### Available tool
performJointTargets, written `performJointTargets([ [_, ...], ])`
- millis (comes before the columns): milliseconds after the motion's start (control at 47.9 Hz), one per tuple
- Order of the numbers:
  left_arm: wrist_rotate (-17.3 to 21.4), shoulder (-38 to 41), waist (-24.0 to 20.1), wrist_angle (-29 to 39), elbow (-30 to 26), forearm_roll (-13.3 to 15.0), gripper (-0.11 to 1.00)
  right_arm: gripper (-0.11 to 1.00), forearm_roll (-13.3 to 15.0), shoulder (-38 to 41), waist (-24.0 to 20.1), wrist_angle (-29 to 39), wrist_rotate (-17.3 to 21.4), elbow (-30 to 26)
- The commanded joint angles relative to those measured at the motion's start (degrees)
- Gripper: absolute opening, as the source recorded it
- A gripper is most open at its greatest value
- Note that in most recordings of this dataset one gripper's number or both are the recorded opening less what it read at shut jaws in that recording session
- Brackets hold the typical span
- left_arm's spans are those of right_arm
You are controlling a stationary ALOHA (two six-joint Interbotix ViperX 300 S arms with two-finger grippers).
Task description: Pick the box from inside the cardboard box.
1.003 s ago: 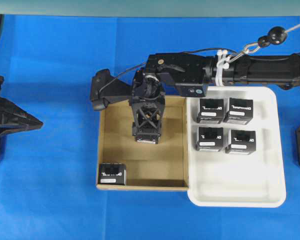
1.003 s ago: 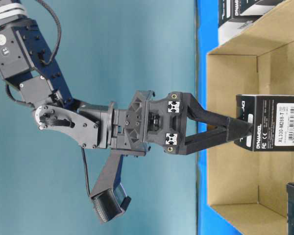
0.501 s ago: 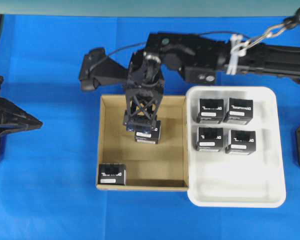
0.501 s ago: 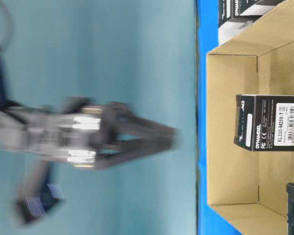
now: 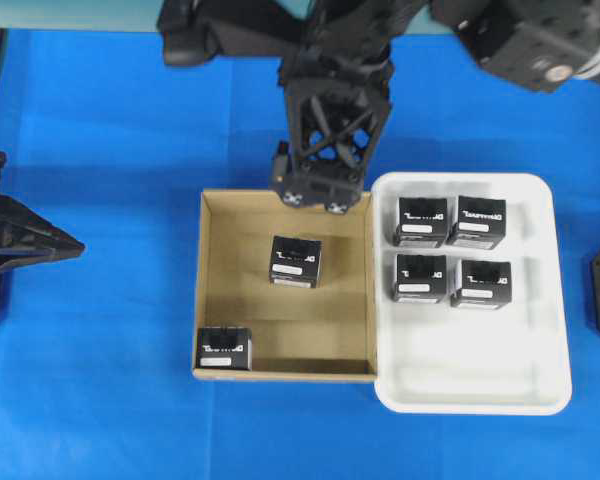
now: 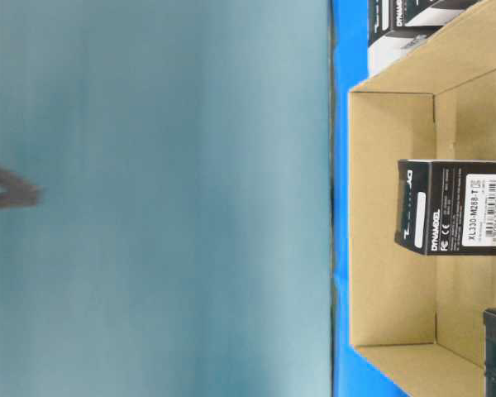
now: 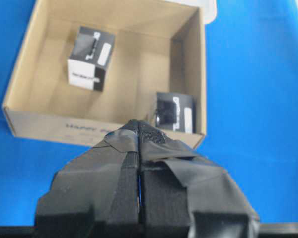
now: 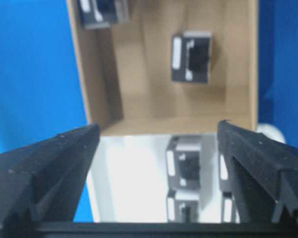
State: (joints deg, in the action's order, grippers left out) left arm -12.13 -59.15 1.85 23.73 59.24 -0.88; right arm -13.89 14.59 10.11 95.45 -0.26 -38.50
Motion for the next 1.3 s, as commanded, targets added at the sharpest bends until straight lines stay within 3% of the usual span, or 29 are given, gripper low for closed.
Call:
performJointTargets([
  [0, -0.18, 0.09, 0.00, -0.35, -1.49, -0.09, -0.07, 0.97, 0.18, -0.97, -0.09, 0.18, 0.09, -1.85],
  [313, -0.09, -0.18, 0.35, -0.62, -1.85, -0.18, -0.07, 0.97, 0.62, -1.41, 0.26, -0.09, -0.09, 2.64],
  [543, -0.09, -0.18, 0.53, -0.70, -2.02, -0.18, -0.07, 0.97, 5.54, -2.02, -0.09, -2.64, -0.62, 9.14],
  [982, -0.09, 0.00, 0.88, -0.44, -2.81, -0.18, -0.07, 0.97, 6.42, -1.67, -1.85, -25.58, -4.57, 34.01],
  [1274, -0.09, 0.09, 1.14, -0.44, -2.81, -0.09, -0.07, 0.97, 6.50, -0.79, -3.34, -37.09, -5.54, 41.48],
])
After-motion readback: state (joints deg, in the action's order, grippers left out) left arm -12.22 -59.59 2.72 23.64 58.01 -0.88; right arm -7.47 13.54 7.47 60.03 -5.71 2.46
